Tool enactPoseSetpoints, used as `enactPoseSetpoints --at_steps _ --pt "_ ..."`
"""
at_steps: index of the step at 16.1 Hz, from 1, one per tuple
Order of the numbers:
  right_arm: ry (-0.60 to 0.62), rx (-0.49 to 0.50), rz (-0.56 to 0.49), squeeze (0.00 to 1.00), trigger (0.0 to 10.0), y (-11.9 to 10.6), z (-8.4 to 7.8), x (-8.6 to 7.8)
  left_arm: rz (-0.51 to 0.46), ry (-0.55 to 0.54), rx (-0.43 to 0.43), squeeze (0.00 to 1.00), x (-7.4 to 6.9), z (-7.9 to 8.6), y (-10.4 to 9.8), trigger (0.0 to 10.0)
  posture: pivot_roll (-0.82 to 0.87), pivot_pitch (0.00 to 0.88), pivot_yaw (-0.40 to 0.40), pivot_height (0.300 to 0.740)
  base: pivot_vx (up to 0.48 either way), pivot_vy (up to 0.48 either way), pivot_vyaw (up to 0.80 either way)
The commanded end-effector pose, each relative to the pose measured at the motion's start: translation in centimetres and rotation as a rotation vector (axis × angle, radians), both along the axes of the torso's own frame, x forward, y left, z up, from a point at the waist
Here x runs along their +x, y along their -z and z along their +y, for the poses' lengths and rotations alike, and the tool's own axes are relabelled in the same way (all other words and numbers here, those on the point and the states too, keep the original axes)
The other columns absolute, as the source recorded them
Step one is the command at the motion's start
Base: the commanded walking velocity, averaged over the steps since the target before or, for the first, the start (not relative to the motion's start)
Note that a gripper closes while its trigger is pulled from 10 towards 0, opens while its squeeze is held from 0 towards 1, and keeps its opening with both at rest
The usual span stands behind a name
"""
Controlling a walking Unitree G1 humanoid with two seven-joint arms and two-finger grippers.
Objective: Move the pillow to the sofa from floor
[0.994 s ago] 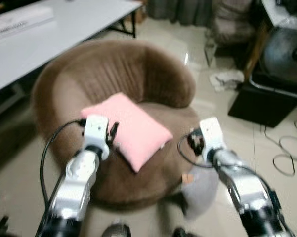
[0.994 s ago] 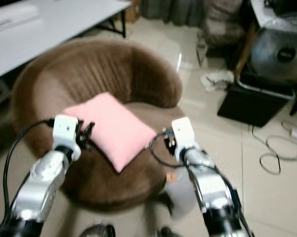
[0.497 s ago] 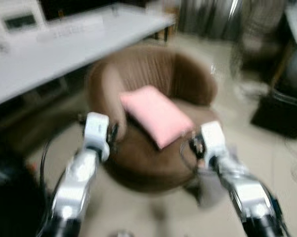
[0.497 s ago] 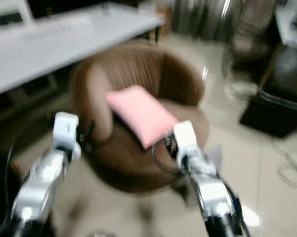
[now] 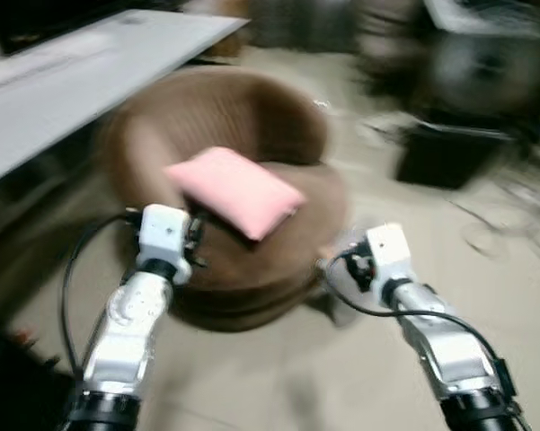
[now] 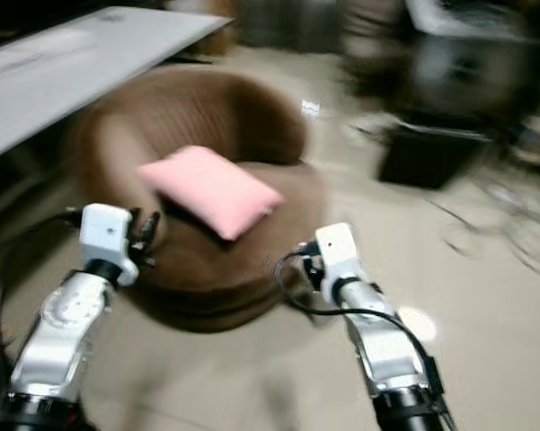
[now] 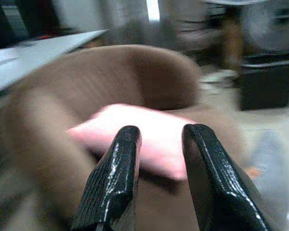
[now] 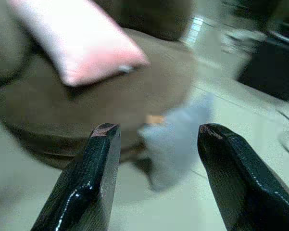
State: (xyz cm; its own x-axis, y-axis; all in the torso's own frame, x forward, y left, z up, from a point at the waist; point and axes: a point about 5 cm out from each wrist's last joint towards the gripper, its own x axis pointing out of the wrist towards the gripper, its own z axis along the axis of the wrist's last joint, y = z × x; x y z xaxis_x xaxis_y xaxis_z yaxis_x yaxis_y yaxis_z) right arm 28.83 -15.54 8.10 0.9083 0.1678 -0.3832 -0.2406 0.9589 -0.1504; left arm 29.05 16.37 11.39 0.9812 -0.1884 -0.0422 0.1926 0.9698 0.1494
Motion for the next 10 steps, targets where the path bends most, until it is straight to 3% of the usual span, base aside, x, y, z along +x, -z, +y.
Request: enactPoseSetpoints --at_steps 1,2,10 --pt "0.004 0.001 -0.011 0.00 10.0 -0.20 0.02 0.06 -0.019 -0.004 0.003 0.00 0.09 0.29 -0.43 10.0 0.05 0.000 0.028 0.740 0.274 0.000 -0.80" --pt "0.003 0.000 -0.012 0.00 10.0 -0.19 0.04 0.04 -0.022 -0.004 0.002 0.00 0.10 0.34 -0.47 10.0 0.05 0.000 0.028 0.740 0.334 0.000 -0.64" --pt "-0.033 -0.011 -0.034 0.00 10.0 -0.32 0.27 0.09 -0.031 -0.007 0.006 0.00 0.06 0.75 -0.40 10.0 0.04 0.000 0.031 0.740 0.366 0.000 0.00"
